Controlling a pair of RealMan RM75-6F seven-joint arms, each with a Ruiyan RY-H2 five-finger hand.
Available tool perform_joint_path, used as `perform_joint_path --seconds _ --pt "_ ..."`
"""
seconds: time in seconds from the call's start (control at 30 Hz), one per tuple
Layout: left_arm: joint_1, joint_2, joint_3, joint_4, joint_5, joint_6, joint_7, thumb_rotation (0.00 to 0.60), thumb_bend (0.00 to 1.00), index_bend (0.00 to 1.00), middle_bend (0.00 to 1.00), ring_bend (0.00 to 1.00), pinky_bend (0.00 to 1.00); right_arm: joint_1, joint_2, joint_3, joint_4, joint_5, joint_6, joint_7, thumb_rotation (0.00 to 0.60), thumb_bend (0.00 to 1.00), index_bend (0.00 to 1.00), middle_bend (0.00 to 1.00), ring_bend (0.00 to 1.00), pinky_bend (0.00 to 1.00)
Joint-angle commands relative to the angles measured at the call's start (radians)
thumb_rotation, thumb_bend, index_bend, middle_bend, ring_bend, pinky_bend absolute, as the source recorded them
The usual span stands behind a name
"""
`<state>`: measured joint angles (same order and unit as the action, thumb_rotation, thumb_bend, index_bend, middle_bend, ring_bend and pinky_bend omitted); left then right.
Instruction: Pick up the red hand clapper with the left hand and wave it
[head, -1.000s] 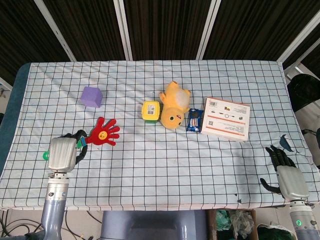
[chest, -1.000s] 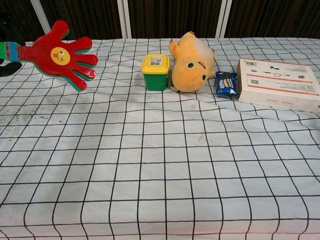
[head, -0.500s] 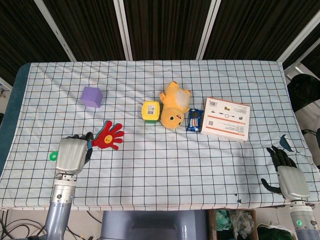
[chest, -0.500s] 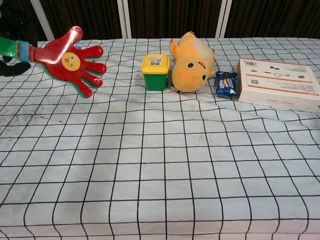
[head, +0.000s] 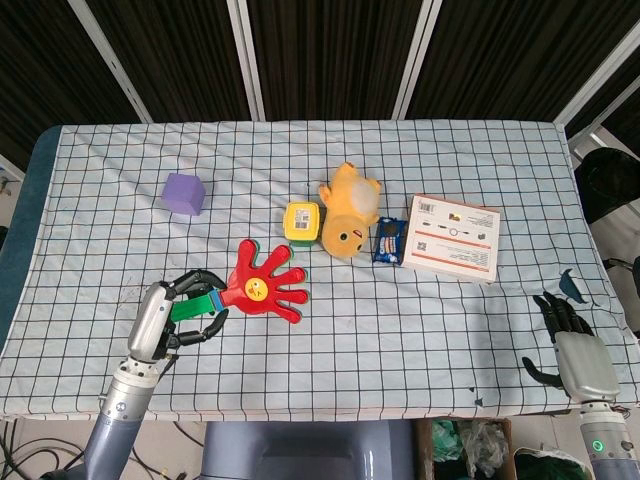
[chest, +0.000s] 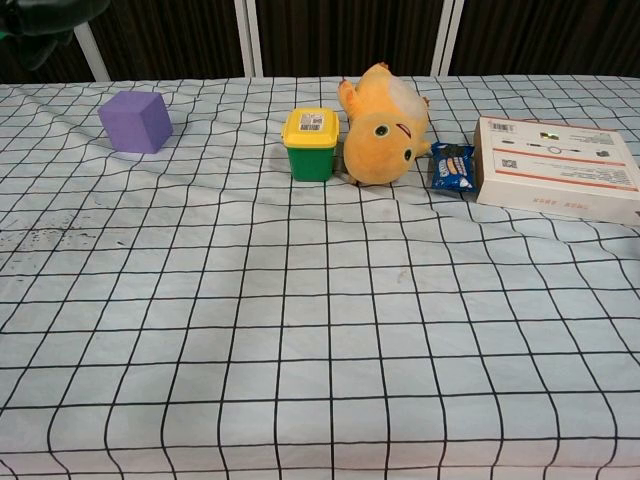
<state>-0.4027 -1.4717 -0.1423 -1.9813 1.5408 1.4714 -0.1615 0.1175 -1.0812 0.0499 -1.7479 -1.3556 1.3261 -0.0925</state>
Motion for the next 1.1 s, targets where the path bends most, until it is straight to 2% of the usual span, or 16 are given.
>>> perform_joint_path --seconds 0.03,0.1,0.17,0.23,0.33,0.4,0.57,0.63,0.7,0.87,0.93,0.97,1.1 --pt "0.031 0.018 -0.032 0.001 -0.157 -0.028 0.385 0.6 0.51 0.74 0.74 0.64 0.76 0.0 0.0 0.0 -0.001 0.0 0.0 0.0 0.6 0.24 0.0 0.0 0.0 0.15" --pt "0.034 0.005 -0.066 -0.041 -0.302 0.003 0.605 0.6 0.51 0.75 0.74 0.65 0.77 0.0 0.0 0.0 -0.001 -0.001 0.0 0.0 0.6 0.24 0.0 0.0 0.0 0.15" --pt "0.022 -0.016 -0.091 -0.054 -0.396 0.058 0.824 0.6 0.51 0.75 0.75 0.65 0.78 0.0 0.0 0.0 -0.001 0.0 0.0 0.001 0.6 0.24 0.0 0.0 0.0 0.15" --pt "0.004 -0.035 -0.098 -0.059 -0.452 0.115 1.025 0.6 0.51 0.75 0.75 0.65 0.78 0.0 0.001 0.001 -0.001 0.002 -0.001 0.002 0.6 0.24 0.0 0.0 0.0 0.15" --pt "-0.017 -0.067 -0.102 -0.09 -0.538 0.188 1.256 0.6 0.51 0.75 0.75 0.65 0.78 0.001 0.001 0.0 -0.002 0.003 -0.003 0.001 0.6 0.24 0.0 0.0 0.0 0.15" --pt "-0.026 -0.085 -0.112 -0.122 -0.59 0.214 1.321 0.6 0.51 0.75 0.75 0.65 0.78 0.001 0.001 0.0 -0.003 0.002 -0.003 0.0 0.6 0.24 0.0 0.0 0.0 0.15" --pt "-0.039 -0.113 -0.129 -0.155 -0.628 0.241 1.345 0.6 0.51 0.75 0.75 0.65 0.79 0.001 0.002 0.0 -0.004 0.003 -0.002 0.0 0.6 0.24 0.0 0.0 0.0 0.15" --pt "-0.041 -0.124 -0.135 -0.166 -0.604 0.225 1.281 0.6 0.51 0.75 0.75 0.65 0.79 0.001 0.003 0.001 -0.004 0.004 -0.003 0.001 0.6 0.24 0.0 0.0 0.0 0.15" --pt "-0.035 -0.129 -0.135 -0.177 -0.545 0.171 1.128 0.6 0.51 0.75 0.75 0.65 0.79 0.001 0.004 0.001 -0.004 0.005 -0.003 0.001 0.6 0.24 0.0 0.0 0.0 0.15" --pt "-0.009 -0.036 -0.091 -0.22 -0.371 -0.092 0.56 0.6 0.51 0.75 0.75 0.65 0.78 0.002 0.003 0.001 -0.005 0.006 -0.006 0.0 0.6 0.24 0.0 0.0 0.0 0.15" --pt "-0.003 0.002 -0.084 -0.206 -0.27 -0.157 0.348 0.6 0.51 0.74 0.75 0.65 0.78 0.002 0.003 0.001 -0.005 0.006 -0.006 -0.001 0.6 0.24 0.0 0.0 0.0 0.15" --pt "-0.001 0.014 -0.077 -0.189 -0.216 -0.17 0.276 0.6 0.51 0.74 0.75 0.65 0.78 0.002 0.003 0.001 -0.006 0.006 -0.005 -0.001 0.6 0.24 0.0 0.0 0.0 0.15" --pt "0.0 0.04 -0.048 -0.118 -0.062 -0.174 0.145 0.6 0.51 0.74 0.75 0.65 0.78 0.001 0.003 0.001 -0.006 0.006 -0.004 0.0 0.6 0.24 0.0 0.0 0.0 0.15"
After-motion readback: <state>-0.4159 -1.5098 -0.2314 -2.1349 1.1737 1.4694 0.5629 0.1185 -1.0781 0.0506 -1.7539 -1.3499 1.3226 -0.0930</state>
